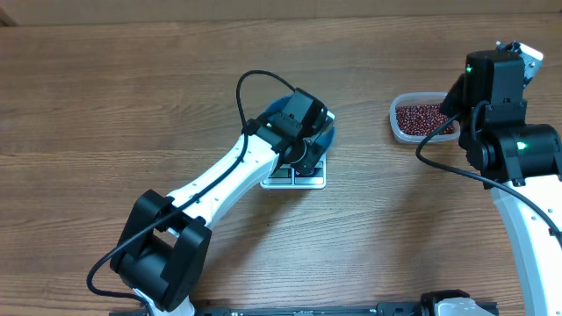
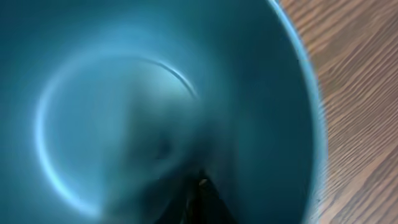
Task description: Scoop item into bowl and weigh 150g on scale
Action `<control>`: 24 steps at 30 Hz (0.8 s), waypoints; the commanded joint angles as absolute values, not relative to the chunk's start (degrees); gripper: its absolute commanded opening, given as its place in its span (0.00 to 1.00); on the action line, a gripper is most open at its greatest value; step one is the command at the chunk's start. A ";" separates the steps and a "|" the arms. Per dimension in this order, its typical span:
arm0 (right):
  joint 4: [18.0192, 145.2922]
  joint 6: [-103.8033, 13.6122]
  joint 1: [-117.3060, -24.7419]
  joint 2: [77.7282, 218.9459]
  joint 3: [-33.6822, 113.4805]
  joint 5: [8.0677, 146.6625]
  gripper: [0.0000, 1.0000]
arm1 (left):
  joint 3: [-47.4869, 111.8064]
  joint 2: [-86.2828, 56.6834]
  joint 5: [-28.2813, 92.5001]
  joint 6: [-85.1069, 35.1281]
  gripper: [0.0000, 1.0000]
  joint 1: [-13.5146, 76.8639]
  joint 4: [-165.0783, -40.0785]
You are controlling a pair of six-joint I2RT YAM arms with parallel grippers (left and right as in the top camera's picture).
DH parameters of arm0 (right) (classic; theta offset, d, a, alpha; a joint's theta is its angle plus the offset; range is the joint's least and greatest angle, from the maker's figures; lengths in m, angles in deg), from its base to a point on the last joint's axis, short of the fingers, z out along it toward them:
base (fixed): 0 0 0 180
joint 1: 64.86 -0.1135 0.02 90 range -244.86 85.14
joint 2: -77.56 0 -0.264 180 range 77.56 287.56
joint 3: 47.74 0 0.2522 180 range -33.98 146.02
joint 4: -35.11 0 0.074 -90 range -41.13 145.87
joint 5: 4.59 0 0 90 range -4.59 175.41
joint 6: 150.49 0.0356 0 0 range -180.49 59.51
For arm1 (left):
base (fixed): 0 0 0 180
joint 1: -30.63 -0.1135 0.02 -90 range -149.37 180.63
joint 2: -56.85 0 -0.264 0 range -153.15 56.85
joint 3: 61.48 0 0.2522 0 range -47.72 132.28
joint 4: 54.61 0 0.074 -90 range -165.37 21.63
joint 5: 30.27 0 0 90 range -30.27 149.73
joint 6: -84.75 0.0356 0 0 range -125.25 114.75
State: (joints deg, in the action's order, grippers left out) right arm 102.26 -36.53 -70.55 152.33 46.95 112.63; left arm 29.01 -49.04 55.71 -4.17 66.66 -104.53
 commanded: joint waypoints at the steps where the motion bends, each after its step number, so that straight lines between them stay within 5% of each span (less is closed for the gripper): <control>1: 101.64 -36.59 -70.34 151.95 48.26 112.28 0.04 | 29.10 -48.73 55.89 -2.66 0.04 66.98 -102.46; 24: 102.04 -36.79 -70.34 151.95 48.26 110.97 0.04 | 30.13 -48.75 63.32 -4.43 0.04 66.18 -97.19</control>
